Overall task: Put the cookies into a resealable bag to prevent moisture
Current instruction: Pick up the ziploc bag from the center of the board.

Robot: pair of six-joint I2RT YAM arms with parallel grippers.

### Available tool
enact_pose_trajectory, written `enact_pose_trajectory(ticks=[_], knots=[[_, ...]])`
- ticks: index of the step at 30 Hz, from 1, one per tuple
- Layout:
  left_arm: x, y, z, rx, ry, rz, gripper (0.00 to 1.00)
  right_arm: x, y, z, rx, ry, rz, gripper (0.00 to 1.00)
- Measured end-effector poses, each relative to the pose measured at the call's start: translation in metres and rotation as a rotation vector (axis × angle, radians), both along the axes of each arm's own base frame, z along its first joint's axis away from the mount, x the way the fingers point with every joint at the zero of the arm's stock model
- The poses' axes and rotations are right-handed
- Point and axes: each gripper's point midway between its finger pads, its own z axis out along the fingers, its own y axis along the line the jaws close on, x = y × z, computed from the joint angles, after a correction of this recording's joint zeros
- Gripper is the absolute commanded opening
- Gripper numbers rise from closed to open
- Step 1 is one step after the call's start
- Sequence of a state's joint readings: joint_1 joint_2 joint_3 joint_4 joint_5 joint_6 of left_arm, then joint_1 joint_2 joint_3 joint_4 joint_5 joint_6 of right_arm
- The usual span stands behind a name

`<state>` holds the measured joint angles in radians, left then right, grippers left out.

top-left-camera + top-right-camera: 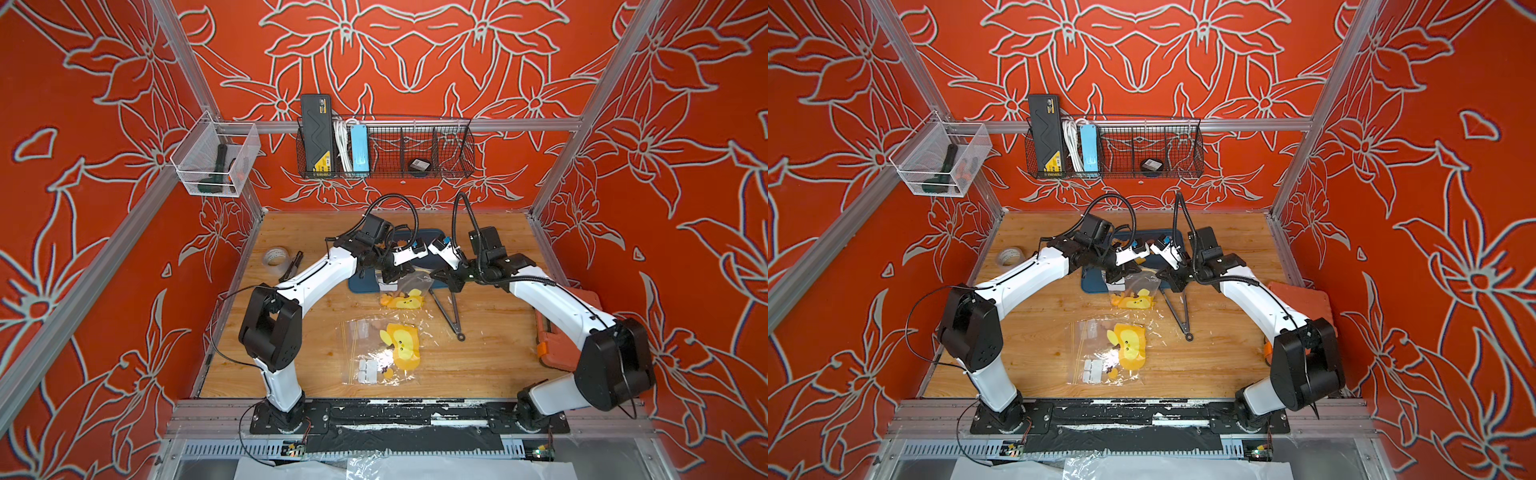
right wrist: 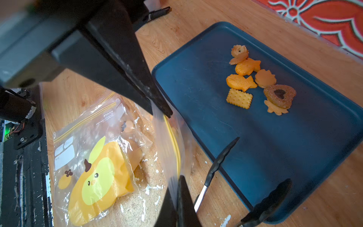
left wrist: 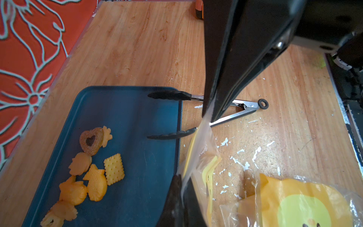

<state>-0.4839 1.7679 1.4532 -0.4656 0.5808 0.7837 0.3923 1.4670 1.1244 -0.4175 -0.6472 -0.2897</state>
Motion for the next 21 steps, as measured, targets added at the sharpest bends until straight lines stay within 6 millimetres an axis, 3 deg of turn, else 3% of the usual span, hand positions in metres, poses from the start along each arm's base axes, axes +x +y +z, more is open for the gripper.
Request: enact_pose_trajectory(ticks=[12,21], knots=[[-0.005,0.008,0.003,-0.016,-0.019,0.023,0.00,0.007,-0.004,0.000,0.032,0.004,-0.042,0.00],[-0.007,0.027,0.003,-0.022,-0.029,0.067,0.00,0.009,-0.005,0.001,0.035,0.000,-0.045,0.00]])
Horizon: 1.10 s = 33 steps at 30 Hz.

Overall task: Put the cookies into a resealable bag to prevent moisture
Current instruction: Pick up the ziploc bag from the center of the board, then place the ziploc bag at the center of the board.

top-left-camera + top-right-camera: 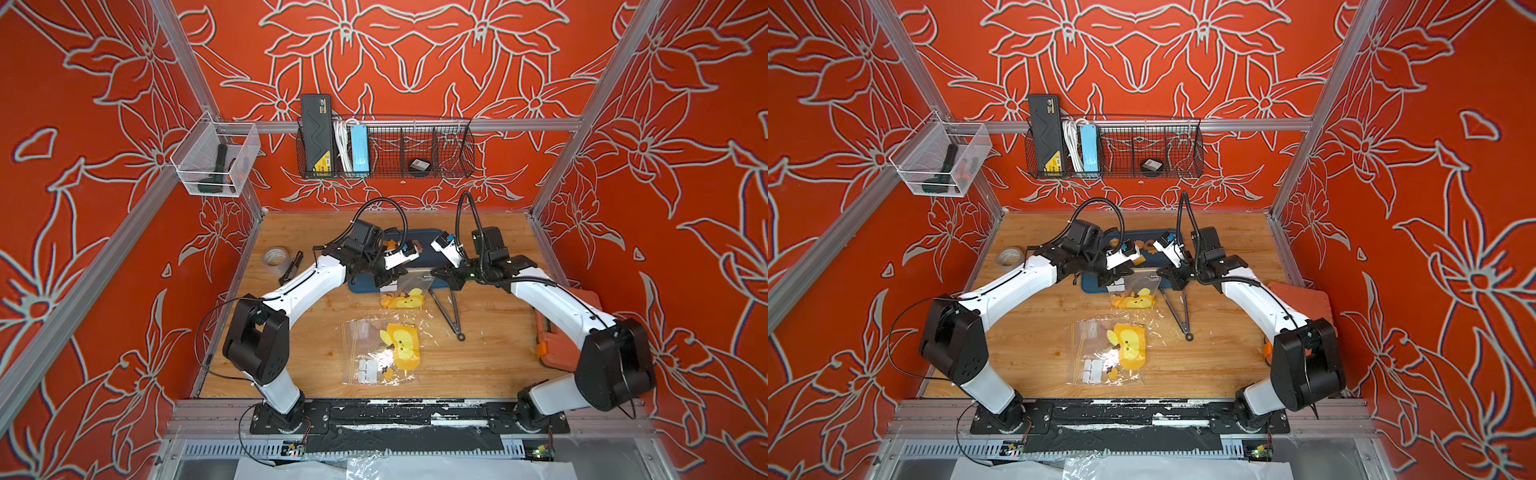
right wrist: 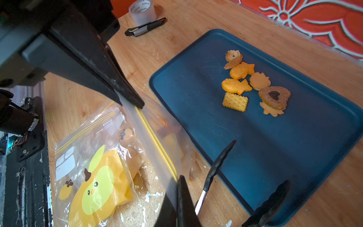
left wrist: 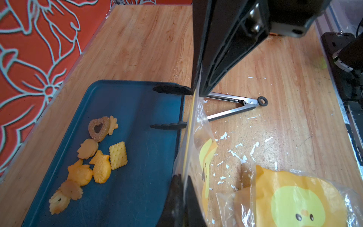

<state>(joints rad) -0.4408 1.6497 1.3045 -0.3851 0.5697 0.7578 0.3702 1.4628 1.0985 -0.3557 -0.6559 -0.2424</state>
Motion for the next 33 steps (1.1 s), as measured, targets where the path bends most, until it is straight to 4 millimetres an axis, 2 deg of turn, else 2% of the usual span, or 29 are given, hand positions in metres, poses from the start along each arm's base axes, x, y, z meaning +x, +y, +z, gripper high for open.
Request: enact_pose_trajectory(ticks=[18,21,25,26,27,32,33], knots=[[0.015,0.064,-0.003,-0.006,-0.025,0.180,0.00,0.005,-0.001,0.004,0.010,-0.020,-0.007,0.00],[0.018,0.084,-0.006,-0.005,-0.025,0.240,0.00,0.007,-0.003,0.003,0.008,-0.020,-0.016,0.00],[0.025,0.121,-0.015,0.024,-0.024,0.371,0.00,0.016,-0.020,-0.001,-0.017,-0.013,-0.075,0.00],[0.026,0.128,-0.016,0.023,-0.022,0.396,0.02,0.017,-0.023,-0.001,-0.019,-0.013,-0.085,0.00],[0.026,0.131,-0.015,0.017,-0.023,0.410,0.09,0.018,-0.024,-0.001,-0.019,-0.012,-0.087,0.00],[0.023,0.131,0.001,-0.083,-0.049,0.462,0.56,0.016,-0.023,0.002,-0.011,-0.009,-0.087,0.00],[0.023,0.130,0.006,-0.109,-0.057,0.470,0.62,0.015,-0.023,0.004,-0.008,-0.010,-0.088,0.00]])
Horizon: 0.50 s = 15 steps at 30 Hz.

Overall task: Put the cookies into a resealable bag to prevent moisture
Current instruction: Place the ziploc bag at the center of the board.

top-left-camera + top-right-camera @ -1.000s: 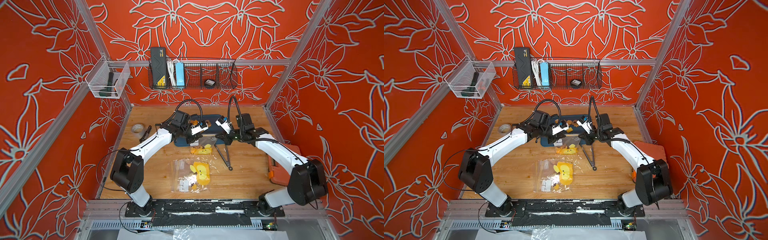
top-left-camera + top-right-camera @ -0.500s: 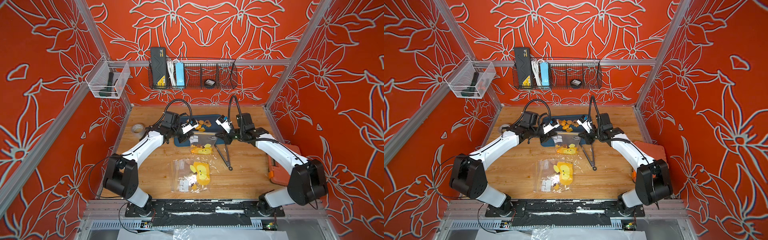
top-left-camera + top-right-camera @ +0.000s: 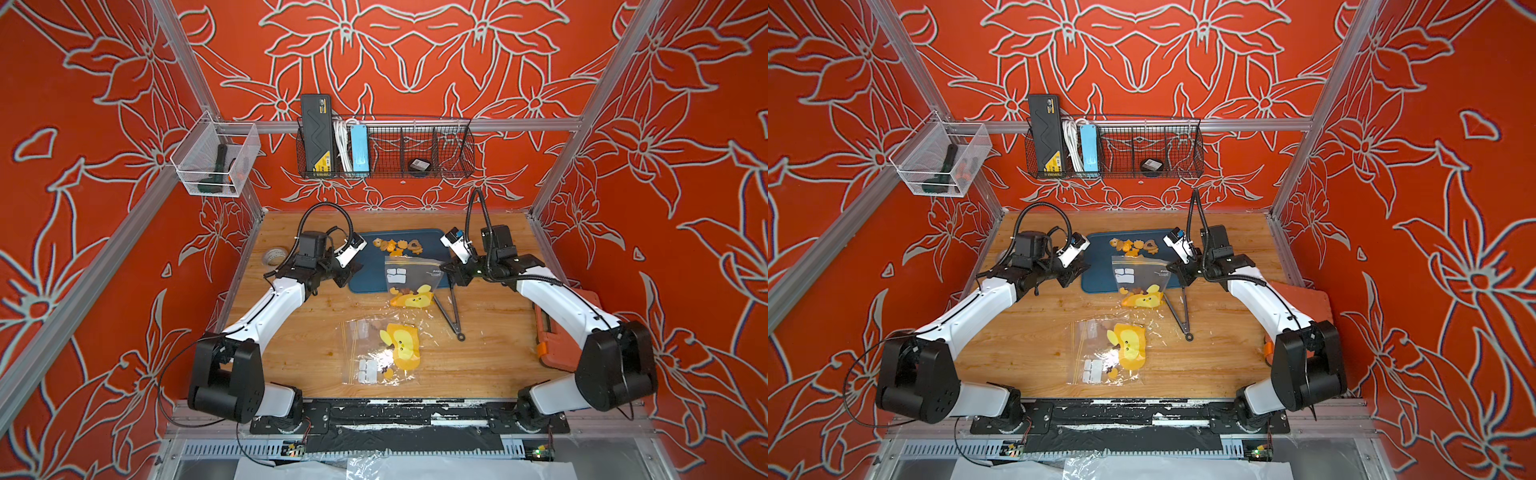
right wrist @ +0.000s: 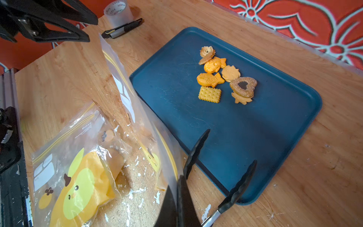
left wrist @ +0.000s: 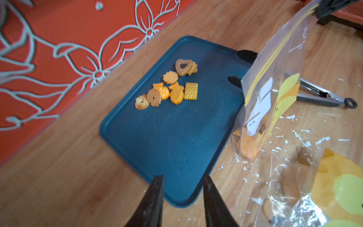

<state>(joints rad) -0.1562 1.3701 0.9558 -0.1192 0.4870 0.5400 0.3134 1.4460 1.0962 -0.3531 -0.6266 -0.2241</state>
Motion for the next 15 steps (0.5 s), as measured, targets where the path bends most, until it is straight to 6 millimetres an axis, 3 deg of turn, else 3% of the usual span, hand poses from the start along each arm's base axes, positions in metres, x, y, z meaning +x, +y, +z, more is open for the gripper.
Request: enact_pose_trajectory(ticks=[5,11,15], knots=[[0.006,0.001,0.025,-0.162,-0.042,0.106,1.00,-0.009,0.002,0.018,0.021,-0.010,-0.015,0.00],[0.024,0.019,0.038,-0.287,-0.027,0.315,1.00,-0.006,-0.005,0.067,0.016,-0.092,-0.088,0.00],[0.032,0.029,0.043,-0.343,0.008,0.415,1.00,0.008,-0.024,0.101,-0.043,-0.178,-0.202,0.00]])
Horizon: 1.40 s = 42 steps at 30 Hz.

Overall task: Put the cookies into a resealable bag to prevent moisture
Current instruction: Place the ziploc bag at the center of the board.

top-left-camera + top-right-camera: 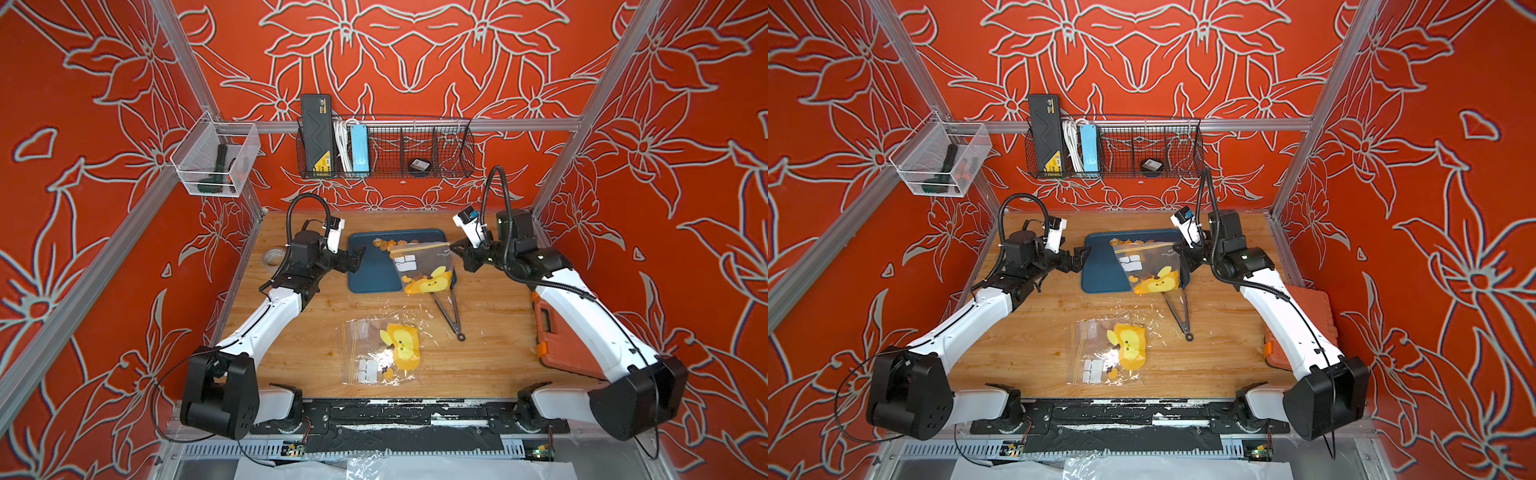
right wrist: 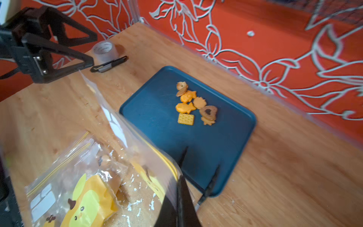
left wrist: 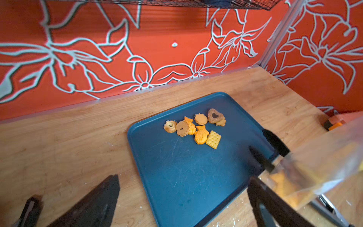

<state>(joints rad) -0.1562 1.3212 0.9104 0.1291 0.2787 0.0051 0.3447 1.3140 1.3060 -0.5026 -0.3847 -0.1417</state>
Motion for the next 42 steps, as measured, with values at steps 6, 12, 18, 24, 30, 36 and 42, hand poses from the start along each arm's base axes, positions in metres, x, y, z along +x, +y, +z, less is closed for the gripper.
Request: enact_pose_trajectory(ticks=[6,12,18,24,30,36,42], knots=[[0.012,0.008,0.000,-0.047,0.076,0.089,1.00,0.033,-0.047,0.007,-0.143,-0.001,-0.250,0.00],[0.009,0.011,-0.009,-0.072,0.130,0.120,1.00,0.076,-0.110,-0.019,-0.239,0.113,-0.473,0.00],[0.006,0.007,-0.011,-0.083,0.141,0.099,1.00,0.110,-0.180,-0.042,-0.240,0.220,-0.663,0.00],[0.004,0.003,-0.016,-0.089,0.165,0.077,1.00,0.115,-0.245,-0.058,-0.179,0.295,-0.816,0.00],[0.006,0.000,-0.029,-0.105,0.226,0.077,1.00,0.105,-0.259,-0.091,-0.165,0.360,-0.865,0.02],[0.009,0.000,-0.025,-0.199,0.308,0.130,1.00,0.092,-0.255,-0.114,-0.164,0.423,-0.879,0.62],[-0.007,-0.008,-0.031,-0.372,0.410,0.150,1.00,0.074,-0.246,-0.065,-0.107,0.288,-0.896,0.72]])
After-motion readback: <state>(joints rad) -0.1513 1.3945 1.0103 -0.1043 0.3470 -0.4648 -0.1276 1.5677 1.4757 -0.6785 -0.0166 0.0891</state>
